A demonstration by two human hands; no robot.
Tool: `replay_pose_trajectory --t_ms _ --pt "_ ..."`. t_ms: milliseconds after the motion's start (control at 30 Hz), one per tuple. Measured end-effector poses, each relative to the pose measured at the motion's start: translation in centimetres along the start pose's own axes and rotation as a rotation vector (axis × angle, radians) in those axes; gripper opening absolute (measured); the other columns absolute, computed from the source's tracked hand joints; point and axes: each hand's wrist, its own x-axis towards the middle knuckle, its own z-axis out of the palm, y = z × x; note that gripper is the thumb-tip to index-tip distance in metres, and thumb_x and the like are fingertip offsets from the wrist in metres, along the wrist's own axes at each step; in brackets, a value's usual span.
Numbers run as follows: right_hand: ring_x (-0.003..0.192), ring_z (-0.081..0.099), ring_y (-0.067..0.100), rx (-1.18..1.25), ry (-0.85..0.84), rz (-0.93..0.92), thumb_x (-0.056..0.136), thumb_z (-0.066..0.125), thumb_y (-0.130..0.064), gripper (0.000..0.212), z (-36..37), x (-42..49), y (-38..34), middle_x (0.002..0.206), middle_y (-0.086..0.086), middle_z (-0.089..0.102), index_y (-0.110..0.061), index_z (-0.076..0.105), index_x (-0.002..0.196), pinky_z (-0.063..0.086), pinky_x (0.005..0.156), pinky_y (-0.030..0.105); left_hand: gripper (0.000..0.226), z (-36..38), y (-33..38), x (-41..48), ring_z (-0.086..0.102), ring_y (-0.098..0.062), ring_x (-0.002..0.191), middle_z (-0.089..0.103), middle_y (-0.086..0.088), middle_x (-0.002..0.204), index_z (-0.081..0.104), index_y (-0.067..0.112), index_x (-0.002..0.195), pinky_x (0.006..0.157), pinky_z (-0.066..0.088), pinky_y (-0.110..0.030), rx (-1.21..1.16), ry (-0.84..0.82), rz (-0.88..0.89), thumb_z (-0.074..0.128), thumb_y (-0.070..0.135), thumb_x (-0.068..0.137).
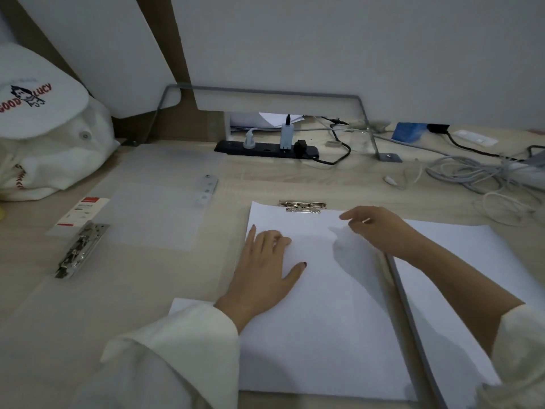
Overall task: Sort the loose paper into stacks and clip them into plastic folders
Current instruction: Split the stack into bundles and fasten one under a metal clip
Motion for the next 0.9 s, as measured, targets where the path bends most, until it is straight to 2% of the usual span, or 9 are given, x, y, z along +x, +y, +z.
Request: replay_pose_trajectory --t_ms 100,200,300,433,533,633,800,867,900 --pt "0.100 0.058 0.021 -0.036 0.009 0.089 0.092 0.048 -0.011 0.026 -2.5 -2.5 3.0 0.120 0.006 0.061 -0.015 0.064 0.112 0.040 0.076 0.026 0.048 -0.6 -0.2 0.0 0.061 -0.019 0.090 0.063 -0.001 0.094 0.065 0.014 0.095 0.107 0.024 -0.041 0.198 -0.002 0.006 0.031 0.047 0.086" --pt "0.093 0.060 0.024 -0.096 0.112 0.187 0.091 0.051 -0.018 0.017 -4.9 -6.9 6.5 0.110 0.008 0.065 -0.012 0.064 0.100 0.042 0.071 0.027 0.055 -2.2 1.6 -0.2 0.053 -0.023 0.115 0.055 -0.002 0.122 0.055 0.015 0.117 0.112 0.022 -0.040 0.219 -0.157 -0.042 0.017 0.043 0.089" --pt "0.071 0.055 0.015 -0.118 0.153 0.210 0.090 0.055 -0.028 0.018 -5.1 -10.1 8.1 0.092 0.004 0.063 -0.011 0.061 0.093 0.040 0.059 0.023 0.042 -3.3 3.6 -0.6 0.034 -0.021 0.132 0.039 -0.002 0.142 0.043 0.015 0.129 0.115 0.018 -0.035 0.156 -0.316 -0.073 0.031 0.037 0.096" --pt "0.064 0.048 0.010 -0.157 0.110 0.149 0.086 0.056 -0.046 0.030 -2.3 -11.4 7.1 0.081 -0.002 0.052 -0.016 0.048 0.087 0.036 0.055 0.023 0.045 -4.2 8.2 -2.1 0.029 -0.013 0.137 0.033 0.004 0.148 0.034 0.018 0.141 0.108 0.021 -0.023 -0.152 -0.307 -0.035 0.035 0.031 0.098" --pt "0.074 0.047 0.017 -0.281 0.076 0.140 0.085 0.050 -0.055 0.041 -0.2 -11.3 6.3 0.089 0.002 0.050 -0.016 0.036 0.090 0.036 0.060 0.028 0.042 -3.5 11.7 -2.7 0.030 -0.008 0.136 0.034 0.009 0.147 0.034 0.021 0.140 0.106 0.023 -0.020 -0.392 -0.281 -0.042 0.035 0.026 0.099" --pt "0.076 0.048 0.021 -0.351 0.115 0.120 0.091 0.044 -0.045 0.032 1.1 -11.2 6.6 0.092 0.004 0.052 -0.015 0.033 0.089 0.040 0.067 0.029 0.042 -2.3 14.2 -2.5 0.031 -0.008 0.136 0.031 0.006 0.149 0.033 0.019 0.141 0.106 0.022 -0.017 -0.583 -0.294 -0.102 0.034 0.019 0.099" --pt "0.062 0.044 0.018 -0.263 0.180 0.059 0.089 0.047 -0.036 0.027 1.5 -10.9 7.4 0.075 0.000 0.047 -0.013 0.035 0.080 0.031 0.053 0.026 0.051 -1.3 16.5 -1.1 0.038 -0.011 0.130 0.030 -0.001 0.151 0.025 0.015 0.146 0.096 0.033 -0.015 -0.969 -0.366 -0.343 0.037 0.013 0.096" --pt "0.055 0.039 0.012 -0.176 0.168 0.042 0.088 0.050 -0.034 0.027 1.1 -10.8 7.9 0.067 -0.003 0.044 -0.013 0.038 0.079 0.029 0.050 0.023 0.055 -1.0 17.1 -0.4 0.036 -0.015 0.133 0.033 -0.001 0.149 0.026 0.015 0.145 0.109 0.032 -0.026 -1.047 -0.409 -0.434 0.040 0.012 0.092" --pt "0.054 0.038 0.011 -0.114 0.160 0.038 0.088 0.051 -0.032 0.024 0.8 -10.8 8.1 0.064 -0.004 0.044 -0.013 0.040 0.079 0.029 0.050 0.022 0.049 -0.7 17.2 -0.1 0.041 -0.017 0.128 0.043 -0.001 0.137 0.035 0.014 0.140 0.112 0.033 -0.035 -1.071 -0.426 -0.463 0.041 0.011 0.091"
